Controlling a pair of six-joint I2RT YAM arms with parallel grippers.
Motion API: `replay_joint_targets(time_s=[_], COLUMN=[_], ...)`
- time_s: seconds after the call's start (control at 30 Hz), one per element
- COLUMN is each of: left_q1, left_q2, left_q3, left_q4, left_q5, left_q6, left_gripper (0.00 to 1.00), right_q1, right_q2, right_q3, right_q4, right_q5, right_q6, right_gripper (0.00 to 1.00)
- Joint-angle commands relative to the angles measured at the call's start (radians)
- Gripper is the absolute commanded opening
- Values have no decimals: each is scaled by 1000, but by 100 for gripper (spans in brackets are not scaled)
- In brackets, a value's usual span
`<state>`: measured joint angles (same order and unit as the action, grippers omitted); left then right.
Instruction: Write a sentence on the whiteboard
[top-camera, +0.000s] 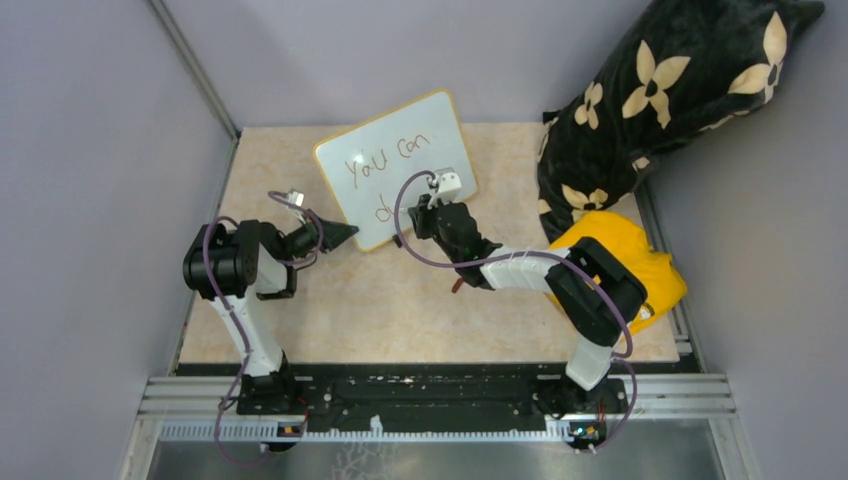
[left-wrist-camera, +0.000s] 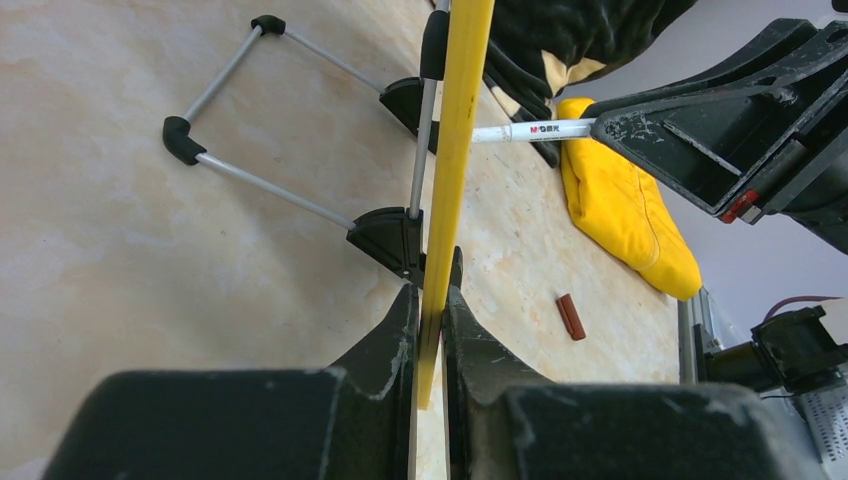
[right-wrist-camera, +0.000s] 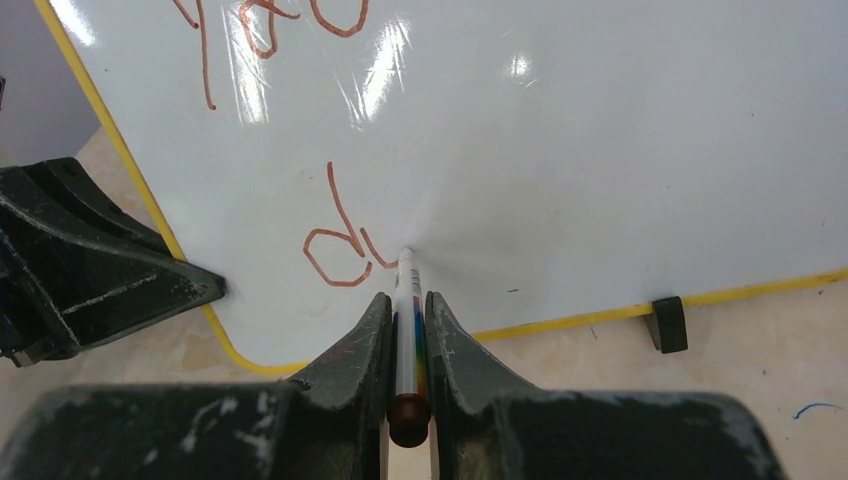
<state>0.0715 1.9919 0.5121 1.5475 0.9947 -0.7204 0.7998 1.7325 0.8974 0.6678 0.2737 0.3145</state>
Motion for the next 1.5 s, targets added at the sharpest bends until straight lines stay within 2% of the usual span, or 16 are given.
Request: replay_joint_targets(time_s=[0.0,1.13,1.47], left_q1=[-9,-12,-12], left_q2=[11,12,10], left_q3=[8,11,11], left_q4=[86,82,79], left_q5=[28,30,28], left_q6=[-20,-20,-19], left_gripper=[0,0,0], right_q1=[-20,21,-20], right_q2=[-33,1,-143], right_q3=[56,65,0], right_q4=[16,18,47], right_q5=[36,-65,18], right_q6=[-25,-20,-6], right_gripper=[0,0,0])
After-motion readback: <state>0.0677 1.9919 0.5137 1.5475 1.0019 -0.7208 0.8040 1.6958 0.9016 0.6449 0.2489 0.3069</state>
